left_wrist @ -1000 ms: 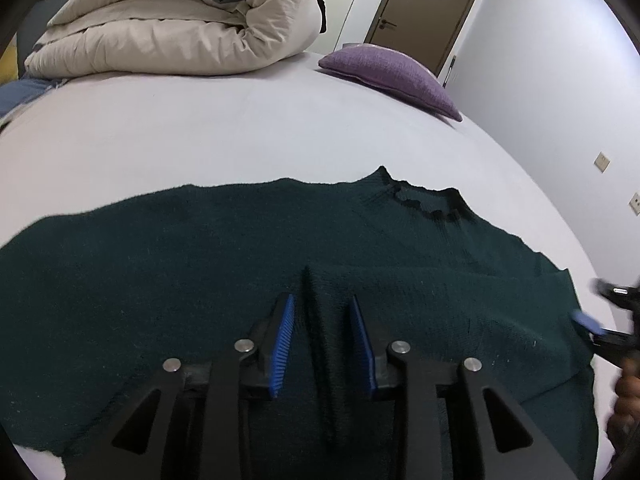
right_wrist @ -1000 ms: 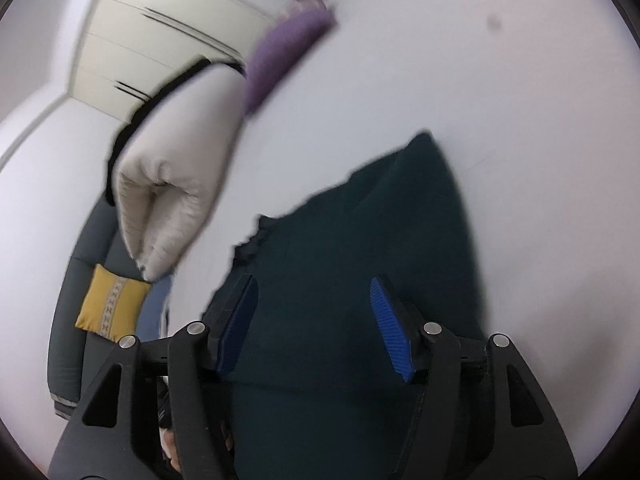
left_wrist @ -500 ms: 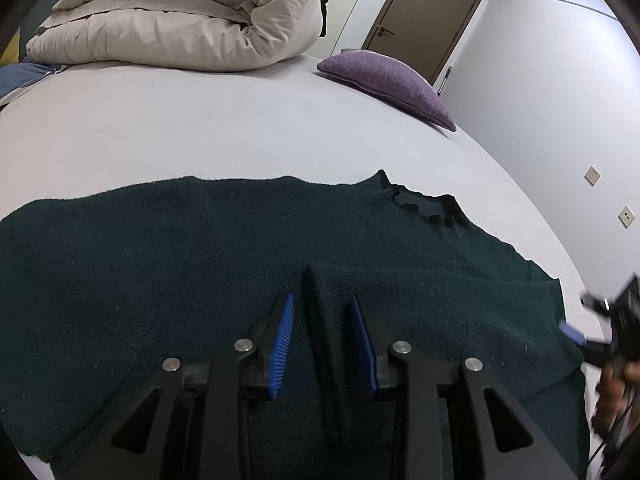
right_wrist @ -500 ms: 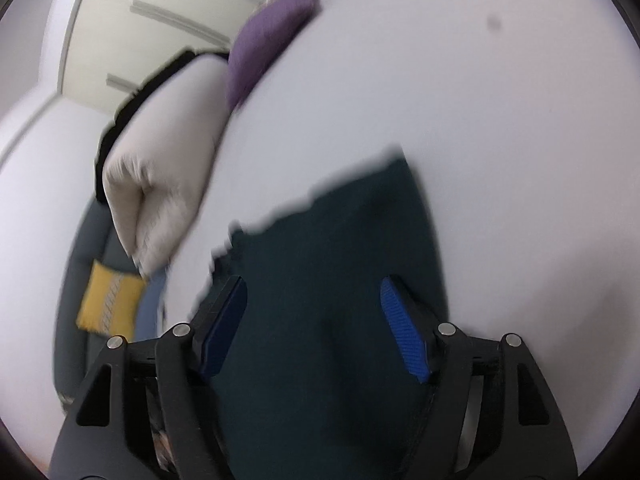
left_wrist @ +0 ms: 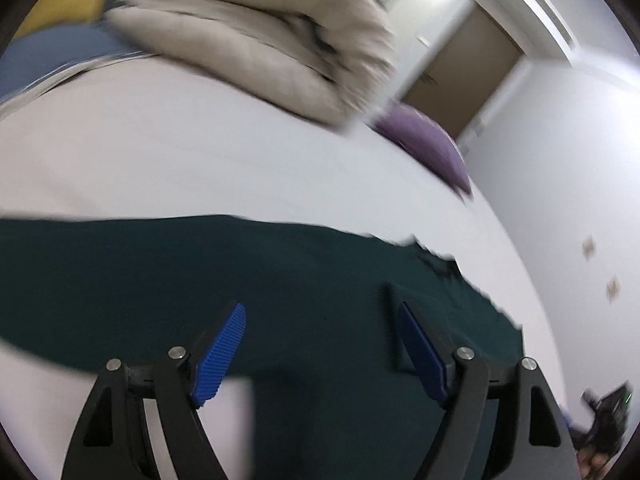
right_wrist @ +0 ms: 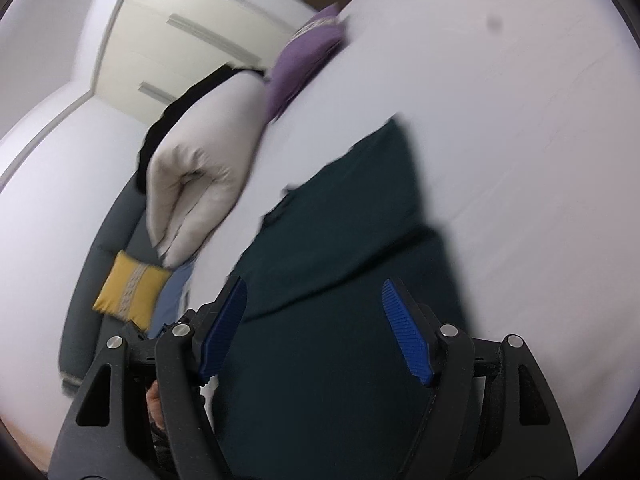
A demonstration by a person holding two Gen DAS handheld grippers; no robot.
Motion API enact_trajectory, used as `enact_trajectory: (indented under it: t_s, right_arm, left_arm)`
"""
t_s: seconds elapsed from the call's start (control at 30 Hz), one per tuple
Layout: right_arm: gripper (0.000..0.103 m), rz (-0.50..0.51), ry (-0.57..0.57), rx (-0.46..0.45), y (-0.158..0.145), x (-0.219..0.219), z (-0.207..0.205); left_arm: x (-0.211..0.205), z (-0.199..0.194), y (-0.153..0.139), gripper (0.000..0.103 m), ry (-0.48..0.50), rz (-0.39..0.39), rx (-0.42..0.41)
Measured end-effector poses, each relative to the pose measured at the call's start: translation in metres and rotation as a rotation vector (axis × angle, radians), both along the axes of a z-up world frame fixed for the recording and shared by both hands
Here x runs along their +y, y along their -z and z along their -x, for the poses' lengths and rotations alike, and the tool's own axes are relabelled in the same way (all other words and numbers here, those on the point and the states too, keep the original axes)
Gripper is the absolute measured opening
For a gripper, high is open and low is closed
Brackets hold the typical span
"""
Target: Fold small clothes
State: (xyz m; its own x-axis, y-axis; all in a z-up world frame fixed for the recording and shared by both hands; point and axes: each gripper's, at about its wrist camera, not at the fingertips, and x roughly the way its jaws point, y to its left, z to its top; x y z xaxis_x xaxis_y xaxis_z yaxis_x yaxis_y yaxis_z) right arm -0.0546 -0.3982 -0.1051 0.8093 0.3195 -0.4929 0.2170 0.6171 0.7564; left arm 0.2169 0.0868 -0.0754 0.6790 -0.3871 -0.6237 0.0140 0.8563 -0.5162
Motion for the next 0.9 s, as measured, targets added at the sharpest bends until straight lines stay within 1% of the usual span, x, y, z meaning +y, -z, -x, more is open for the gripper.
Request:
enact_trajectory:
  t_s: [0.07, 0.1, 0.17, 0.2, 0.23, 0.3, 0.33, 0.4, 0.47, 0.5, 0.53, 0.57, 0.63, 0.67, 0.7, 0.77, 0.83, 0.9]
  right_arm:
    - [0.070, -0.013, -0.063, -0.006, -0.002, 0.026, -0.002]
    - [0.070, -0.021, -0.091, -0.006, -0.004, 0.039, -0.007]
    - [0.070, -0.050, -0.160, -0.003, -0.002, 0.076, -0.013]
    - [0.070, -0.059, -0.185, 0.000, -0.001, 0.091, -0.016]
    - [0.070, -0.066, -0.207, 0.002, -0.001, 0.105, -0.019]
    - [0.070, -0.085, -0.246, 0.005, -0.001, 0.134, -0.024]
    - [0.070, -0.095, -0.256, 0.005, 0.000, 0.145, -0.025]
    - [0.070, -0.103, -0.282, 0.011, -0.003, 0.166, -0.028]
    - [0.070, -0.086, -0.295, 0.006, -0.008, 0.183, -0.027]
    - [0.070, -0.083, -0.300, 0.004, -0.010, 0.190, -0.025]
    - [0.070, -0.084, -0.302, 0.005, -0.012, 0.194, -0.025]
    - [0.070, -0.082, -0.300, 0.002, -0.015, 0.198, -0.022]
    - [0.070, -0.076, -0.296, -0.001, -0.018, 0.200, -0.018]
    - [0.070, -0.073, -0.291, 0.000, -0.018, 0.200, -0.018]
    - [0.070, -0.075, -0.285, 0.002, -0.018, 0.200, -0.017]
    - [0.070, -0.081, -0.271, 0.005, -0.017, 0.196, -0.021]
    - [0.070, -0.083, -0.265, 0.001, -0.015, 0.193, -0.016]
    - [0.070, -0.088, -0.254, 0.011, -0.009, 0.189, -0.021]
  left_arm:
    - [0.053, 0.023, 0.005, 0.080, -0.116, 0.114, 0.029]
    - [0.083, 0.036, 0.010, 0.080, -0.186, 0.197, 0.041]
    - [0.136, 0.064, 0.023, 0.080, -0.327, 0.330, 0.066]
    - [0.152, 0.073, 0.028, 0.080, -0.374, 0.369, 0.074]
    - [0.171, 0.084, 0.037, 0.080, -0.427, 0.431, 0.083]
    - [0.199, 0.096, 0.049, 0.080, -0.494, 0.510, 0.108]
    - [0.210, 0.100, 0.055, 0.080, -0.532, 0.537, 0.120]
    - [0.227, 0.104, 0.069, 0.080, -0.591, 0.605, 0.135]
    - [0.241, 0.102, 0.089, 0.079, -0.649, 0.690, 0.157]
    - [0.250, 0.098, 0.099, 0.076, -0.681, 0.751, 0.159]
    - [0.253, 0.092, 0.102, 0.074, -0.684, 0.766, 0.157]
    - [0.257, 0.083, 0.101, 0.071, -0.682, 0.762, 0.154]
    - [0.260, 0.064, 0.100, 0.064, -0.675, 0.725, 0.146]
    - [0.264, 0.058, 0.101, 0.054, -0.675, 0.715, 0.148]
    - [0.265, 0.051, 0.103, 0.036, -0.683, 0.703, 0.161]
    - [0.271, 0.048, 0.106, 0.016, -0.691, 0.673, 0.196]
    - [0.264, 0.048, 0.092, 0.010, -0.654, 0.559, 0.187]
    - [0.245, 0.039, 0.067, 0.009, -0.596, 0.441, 0.147]
